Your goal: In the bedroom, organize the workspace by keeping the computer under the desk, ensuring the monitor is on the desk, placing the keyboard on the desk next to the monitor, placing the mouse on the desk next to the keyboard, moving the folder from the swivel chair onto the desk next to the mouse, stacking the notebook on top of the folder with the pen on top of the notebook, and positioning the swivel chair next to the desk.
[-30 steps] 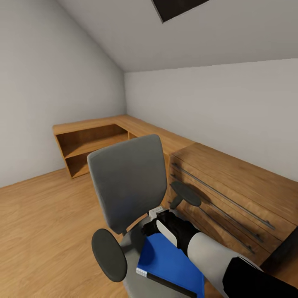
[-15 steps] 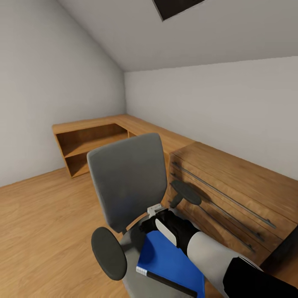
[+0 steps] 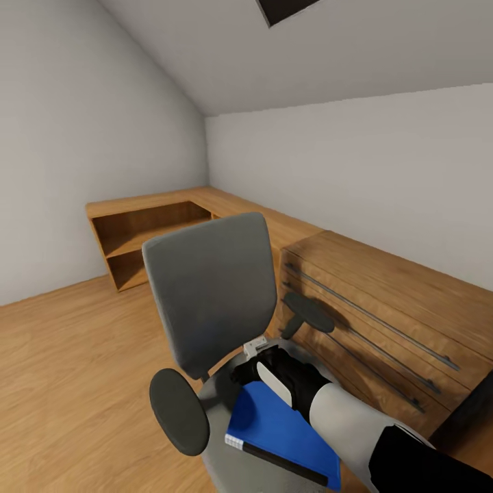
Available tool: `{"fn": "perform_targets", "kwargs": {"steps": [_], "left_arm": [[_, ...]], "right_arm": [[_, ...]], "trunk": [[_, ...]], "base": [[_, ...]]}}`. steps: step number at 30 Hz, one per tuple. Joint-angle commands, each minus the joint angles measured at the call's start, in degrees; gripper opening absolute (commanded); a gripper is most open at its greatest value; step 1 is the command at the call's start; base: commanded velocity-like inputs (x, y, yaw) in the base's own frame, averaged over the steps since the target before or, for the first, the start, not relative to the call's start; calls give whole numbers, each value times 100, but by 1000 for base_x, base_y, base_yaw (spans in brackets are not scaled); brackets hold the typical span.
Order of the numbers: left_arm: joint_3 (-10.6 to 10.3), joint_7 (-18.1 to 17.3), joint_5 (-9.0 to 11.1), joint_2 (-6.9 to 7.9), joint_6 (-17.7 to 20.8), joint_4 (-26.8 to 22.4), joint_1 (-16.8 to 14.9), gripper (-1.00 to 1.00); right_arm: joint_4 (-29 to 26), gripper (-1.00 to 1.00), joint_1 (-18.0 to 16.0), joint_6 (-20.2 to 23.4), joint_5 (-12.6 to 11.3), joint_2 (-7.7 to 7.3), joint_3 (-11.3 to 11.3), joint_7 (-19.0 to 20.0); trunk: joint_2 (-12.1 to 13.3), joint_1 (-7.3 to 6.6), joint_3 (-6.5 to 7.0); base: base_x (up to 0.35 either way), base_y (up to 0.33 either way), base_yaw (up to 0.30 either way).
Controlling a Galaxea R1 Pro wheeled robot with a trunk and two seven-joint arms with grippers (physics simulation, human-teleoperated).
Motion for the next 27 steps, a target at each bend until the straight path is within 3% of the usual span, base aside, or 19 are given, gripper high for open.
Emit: {"fn": "perform_targets", "kwargs": {"steps": [1, 12, 27], "left_arm": [[-1, 32, 48, 0, 17, -17, 4, 100], [-15, 60, 70, 1, 28, -17, 4, 100], [-14, 62, 75, 1, 29, -17, 4, 100]], "right_arm": [[-2, 100, -8, 12, -48, 0, 30, -39], [4, 100, 6, -320, -38, 0, 36, -77], [22, 100, 10, -460, -35, 0, 53, -88]], "trunk": [[-3, 0, -5], [-3, 0, -5], [-3, 0, -5]], "base": [[0, 0, 0], [0, 0, 0], [0, 0, 0]]}}
